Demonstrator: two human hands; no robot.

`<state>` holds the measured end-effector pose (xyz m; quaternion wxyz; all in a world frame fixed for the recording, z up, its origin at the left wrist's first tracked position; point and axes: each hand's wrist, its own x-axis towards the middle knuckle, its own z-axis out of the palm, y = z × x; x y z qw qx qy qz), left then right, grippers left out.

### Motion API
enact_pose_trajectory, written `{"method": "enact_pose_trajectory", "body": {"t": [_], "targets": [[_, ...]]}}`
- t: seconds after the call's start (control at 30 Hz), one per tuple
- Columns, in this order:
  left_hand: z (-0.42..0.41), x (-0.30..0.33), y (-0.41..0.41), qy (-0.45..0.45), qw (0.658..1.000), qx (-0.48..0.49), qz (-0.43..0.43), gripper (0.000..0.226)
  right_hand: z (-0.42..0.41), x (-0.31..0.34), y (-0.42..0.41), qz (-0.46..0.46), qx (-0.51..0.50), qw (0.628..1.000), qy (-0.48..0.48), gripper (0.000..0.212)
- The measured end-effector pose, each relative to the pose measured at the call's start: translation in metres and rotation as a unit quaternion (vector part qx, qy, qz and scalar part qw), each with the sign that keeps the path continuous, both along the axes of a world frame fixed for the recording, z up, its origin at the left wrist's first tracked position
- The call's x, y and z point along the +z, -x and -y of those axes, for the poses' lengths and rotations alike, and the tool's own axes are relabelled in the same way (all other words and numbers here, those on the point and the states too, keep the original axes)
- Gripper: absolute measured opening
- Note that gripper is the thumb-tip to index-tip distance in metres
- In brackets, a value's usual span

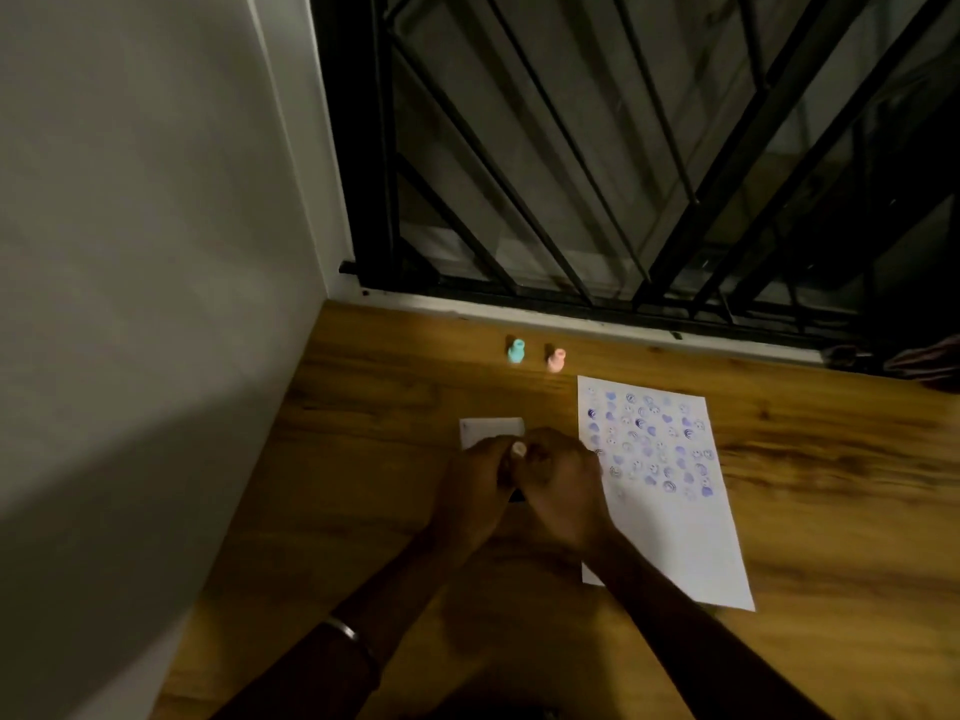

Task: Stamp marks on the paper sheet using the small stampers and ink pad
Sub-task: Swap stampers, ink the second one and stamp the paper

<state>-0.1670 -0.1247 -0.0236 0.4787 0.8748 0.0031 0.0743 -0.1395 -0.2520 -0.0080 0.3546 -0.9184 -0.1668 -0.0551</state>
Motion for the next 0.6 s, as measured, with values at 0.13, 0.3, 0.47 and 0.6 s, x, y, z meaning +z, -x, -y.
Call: {"method": "enact_pose_trajectory", "body": {"t": [0.13,0.3,0.47,0.6], "targets": [[-0.001,-0.008,0.032,0.016,0.998,-0.027,-0.052,0.038,0.002,-0.01,0.026,-0.044,0.052,0.998,0.012,0.011],[-0.006,-0.016,0.061,0.06,0.994,-0.068,-0.063,0.041,0.008,-0.014,0.047,-0.09,0.118,0.989,-0.013,0.007],[-0.012,-0.016,0.071,0.1,0.991,-0.048,-0.07,0.031,0.005,-0.008,0.048,-0.076,0.132,0.988,-0.012,0.01],[-0.022,-0.019,0.077,0.047,0.994,0.043,-0.089,0.044,0.001,-0.013,0.038,-0.046,0.059,0.996,0.047,0.019]]}}
